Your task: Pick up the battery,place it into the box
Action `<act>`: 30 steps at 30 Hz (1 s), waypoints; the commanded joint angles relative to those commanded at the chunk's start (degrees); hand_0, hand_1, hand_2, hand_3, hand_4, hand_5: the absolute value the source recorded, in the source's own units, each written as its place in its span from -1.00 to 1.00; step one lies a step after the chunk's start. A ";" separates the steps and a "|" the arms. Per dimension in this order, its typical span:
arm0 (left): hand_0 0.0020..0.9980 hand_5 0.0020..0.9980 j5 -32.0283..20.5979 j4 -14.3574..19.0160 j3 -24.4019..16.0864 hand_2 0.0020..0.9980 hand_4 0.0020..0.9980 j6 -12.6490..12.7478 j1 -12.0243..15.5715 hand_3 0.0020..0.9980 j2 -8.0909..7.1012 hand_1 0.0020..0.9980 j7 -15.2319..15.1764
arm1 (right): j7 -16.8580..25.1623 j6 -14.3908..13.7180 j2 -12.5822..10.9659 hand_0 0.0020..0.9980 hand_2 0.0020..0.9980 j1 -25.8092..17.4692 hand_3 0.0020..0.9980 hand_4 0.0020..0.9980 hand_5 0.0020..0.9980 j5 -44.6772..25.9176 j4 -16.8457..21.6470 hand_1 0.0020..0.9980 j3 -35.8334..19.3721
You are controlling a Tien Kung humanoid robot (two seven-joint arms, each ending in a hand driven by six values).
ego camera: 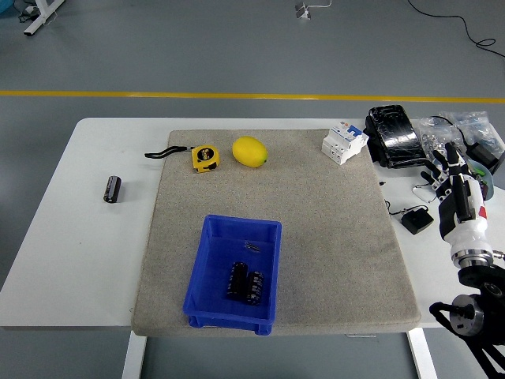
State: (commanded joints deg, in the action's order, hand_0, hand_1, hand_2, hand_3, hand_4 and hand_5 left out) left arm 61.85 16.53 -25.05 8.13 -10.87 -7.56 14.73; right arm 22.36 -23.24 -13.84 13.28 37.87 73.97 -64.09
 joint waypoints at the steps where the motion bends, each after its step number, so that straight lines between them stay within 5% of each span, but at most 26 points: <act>1: 0.39 0.33 -0.04 0.00 0.00 0.44 0.30 0.01 0.01 0.26 0.00 0.33 -0.01 | 0.16 -0.09 0.00 0.70 0.75 0.05 0.83 1.00 0.67 -0.03 0.07 0.68 -0.05; 30: 0.39 0.33 -1.07 -0.10 0.63 0.44 0.30 0.52 0.43 0.26 0.04 0.33 -0.38 | 0.58 -0.42 0.56 0.66 0.70 0.09 0.77 1.00 0.64 -0.54 -0.59 0.62 -0.19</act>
State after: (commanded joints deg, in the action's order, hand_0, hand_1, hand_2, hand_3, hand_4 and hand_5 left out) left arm 60.78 16.43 -24.42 8.65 -10.44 -7.52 14.35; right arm 22.94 -23.67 -13.29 13.37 37.33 73.38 -64.27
